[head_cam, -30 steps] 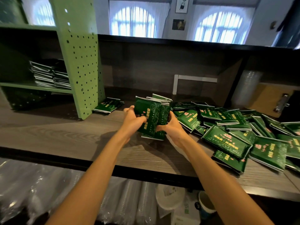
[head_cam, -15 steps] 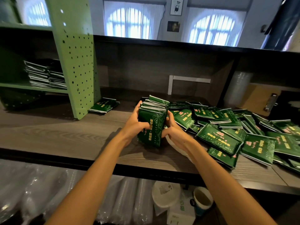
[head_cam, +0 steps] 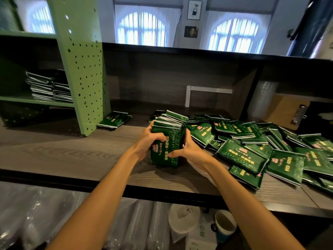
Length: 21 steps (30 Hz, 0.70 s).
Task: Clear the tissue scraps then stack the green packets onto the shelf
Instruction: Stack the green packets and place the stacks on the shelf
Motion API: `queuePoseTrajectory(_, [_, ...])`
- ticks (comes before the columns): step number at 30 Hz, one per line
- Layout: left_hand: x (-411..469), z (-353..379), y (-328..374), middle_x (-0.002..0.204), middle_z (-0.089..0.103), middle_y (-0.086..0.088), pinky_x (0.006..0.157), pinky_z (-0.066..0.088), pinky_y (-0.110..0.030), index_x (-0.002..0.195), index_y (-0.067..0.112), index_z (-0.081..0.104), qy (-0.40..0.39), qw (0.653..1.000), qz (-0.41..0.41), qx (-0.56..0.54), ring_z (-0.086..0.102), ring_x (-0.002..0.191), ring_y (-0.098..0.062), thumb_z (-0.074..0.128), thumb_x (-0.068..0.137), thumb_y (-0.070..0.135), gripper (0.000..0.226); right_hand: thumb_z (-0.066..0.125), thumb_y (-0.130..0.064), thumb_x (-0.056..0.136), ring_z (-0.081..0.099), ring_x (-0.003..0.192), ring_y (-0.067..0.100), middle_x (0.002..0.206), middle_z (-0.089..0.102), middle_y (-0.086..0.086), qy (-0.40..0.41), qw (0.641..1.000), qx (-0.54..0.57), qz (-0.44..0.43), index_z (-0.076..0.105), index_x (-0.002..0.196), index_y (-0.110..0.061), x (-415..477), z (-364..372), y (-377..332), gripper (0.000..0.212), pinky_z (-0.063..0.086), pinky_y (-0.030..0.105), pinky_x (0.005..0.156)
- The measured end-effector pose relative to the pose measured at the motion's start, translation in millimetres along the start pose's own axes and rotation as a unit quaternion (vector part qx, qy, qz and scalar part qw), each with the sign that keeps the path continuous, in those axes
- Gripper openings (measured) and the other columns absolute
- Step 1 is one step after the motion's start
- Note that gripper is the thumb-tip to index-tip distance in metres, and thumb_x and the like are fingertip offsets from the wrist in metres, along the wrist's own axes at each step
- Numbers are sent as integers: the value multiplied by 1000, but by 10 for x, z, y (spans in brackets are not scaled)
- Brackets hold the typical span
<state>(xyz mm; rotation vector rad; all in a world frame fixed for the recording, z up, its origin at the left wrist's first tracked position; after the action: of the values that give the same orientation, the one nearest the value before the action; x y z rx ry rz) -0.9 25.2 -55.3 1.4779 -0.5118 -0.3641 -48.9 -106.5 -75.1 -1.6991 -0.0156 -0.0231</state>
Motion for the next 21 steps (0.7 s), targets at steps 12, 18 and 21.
queuePoseTrajectory(12, [-107, 11, 10, 119, 58, 11, 83, 50, -23, 148, 28, 11, -46, 996, 80, 2, 62, 105, -5, 76, 49, 39, 119, 65, 19, 73, 52, 112, 16, 128, 45, 5, -37, 999, -26, -20, 18, 140, -18, -86, -5, -137, 90, 53, 22, 82])
queuePoseTrajectory(18, [-124, 101, 45, 112, 59, 12, 74, 53, -20, 146, 27, 18, 3, 994, 110, -3, 65, 95, -2, 75, 33, 75, 136, 66, 20, 71, 57, 103, 11, 119, 52, 1, -51, 998, -34, -18, 22, 134, -22, -110, 65, -150, 87, 54, 22, 82])
queuePoseTrajectory(21, [-161, 110, 72, 127, 49, 0, 88, 51, -32, 144, 24, 22, 28, 991, 115, 54, 56, 111, -13, 66, 37, 83, 129, 67, 20, 69, 58, 110, 21, 125, 53, 10, -35, 998, -35, -26, 26, 133, -20, -103, 91, -151, 86, 54, 29, 88])
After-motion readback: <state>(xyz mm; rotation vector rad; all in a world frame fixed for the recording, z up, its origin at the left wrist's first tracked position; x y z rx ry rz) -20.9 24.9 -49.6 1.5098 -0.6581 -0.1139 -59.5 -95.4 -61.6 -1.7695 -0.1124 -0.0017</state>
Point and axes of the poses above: each hand's wrist, its own x-axis towards the middle knuckle, its own z-axis out of the palm, y = z × x, the point moved 4 cm from there along x, towards the middle knuckle
